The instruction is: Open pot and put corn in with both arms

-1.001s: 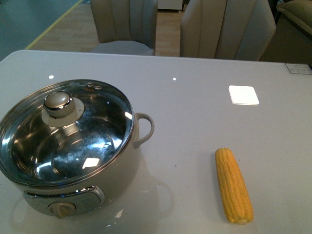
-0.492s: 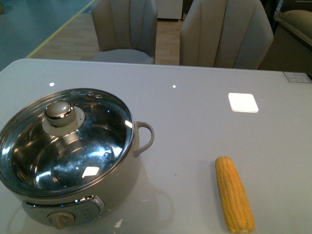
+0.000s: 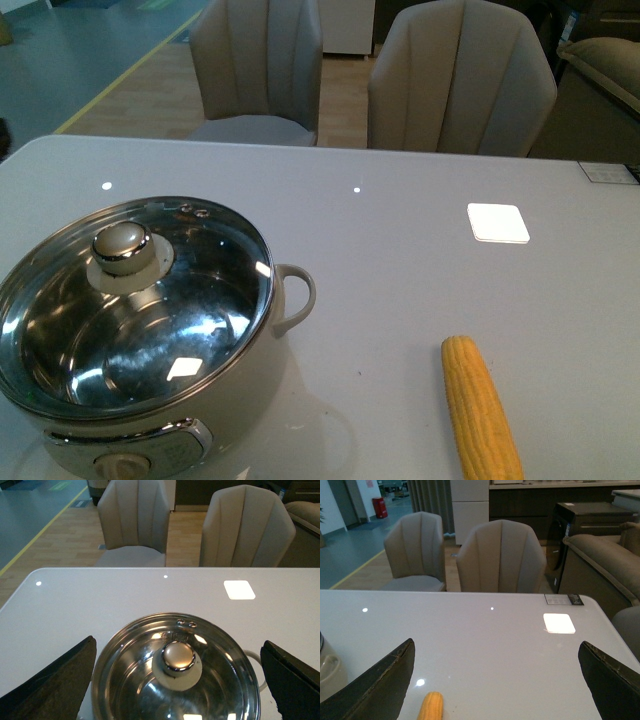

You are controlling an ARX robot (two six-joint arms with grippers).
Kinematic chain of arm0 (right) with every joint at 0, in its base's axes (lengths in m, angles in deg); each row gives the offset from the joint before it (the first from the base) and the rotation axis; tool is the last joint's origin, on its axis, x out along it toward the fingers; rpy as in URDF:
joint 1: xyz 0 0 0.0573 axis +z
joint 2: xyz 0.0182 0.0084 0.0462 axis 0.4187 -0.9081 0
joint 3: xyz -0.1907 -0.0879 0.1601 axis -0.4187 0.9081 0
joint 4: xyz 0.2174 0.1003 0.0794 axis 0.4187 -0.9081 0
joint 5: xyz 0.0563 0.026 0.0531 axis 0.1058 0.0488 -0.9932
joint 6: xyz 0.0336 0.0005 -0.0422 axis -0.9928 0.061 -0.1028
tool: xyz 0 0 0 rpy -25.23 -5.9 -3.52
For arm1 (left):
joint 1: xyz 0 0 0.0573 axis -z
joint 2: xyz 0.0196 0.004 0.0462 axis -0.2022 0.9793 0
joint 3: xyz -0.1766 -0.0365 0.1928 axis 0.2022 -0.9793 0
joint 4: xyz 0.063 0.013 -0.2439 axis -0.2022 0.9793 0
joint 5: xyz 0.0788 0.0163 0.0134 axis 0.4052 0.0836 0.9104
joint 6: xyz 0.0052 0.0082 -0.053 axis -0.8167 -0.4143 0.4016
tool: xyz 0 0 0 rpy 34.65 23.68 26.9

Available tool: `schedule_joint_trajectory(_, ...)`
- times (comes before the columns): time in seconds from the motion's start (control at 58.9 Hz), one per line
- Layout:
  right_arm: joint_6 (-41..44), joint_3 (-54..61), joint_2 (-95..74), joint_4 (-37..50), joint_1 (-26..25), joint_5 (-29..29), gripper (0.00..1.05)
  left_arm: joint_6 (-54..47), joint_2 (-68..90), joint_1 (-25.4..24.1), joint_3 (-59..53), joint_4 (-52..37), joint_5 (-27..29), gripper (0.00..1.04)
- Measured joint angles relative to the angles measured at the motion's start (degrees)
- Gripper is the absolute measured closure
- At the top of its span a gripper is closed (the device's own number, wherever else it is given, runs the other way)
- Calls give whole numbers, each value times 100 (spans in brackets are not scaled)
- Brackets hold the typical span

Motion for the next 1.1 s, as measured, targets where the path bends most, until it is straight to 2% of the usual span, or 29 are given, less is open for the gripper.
schedule_joint_trajectory(0.204,0,0,0,0,0,0,9,-66,2225,111,348,-1759,164,7)
schedule_joint_trajectory(0.373,0,0,0,0,0,0,9,-164,3674,90,789,-2531,125,7)
schedule_joint_trajectory(0.475,0,0,0,-2,0,0,9,-173,4494,7,1252,-2662,118,7)
schedule_joint_trajectory(0.763,0,0,0,0,0,0,9,11,5528,-131,1915,-2833,146,7)
schedule_joint_trajectory(1.103,0,0,0,0,0,0,9,238,6170,-116,2009,-3025,337,7)
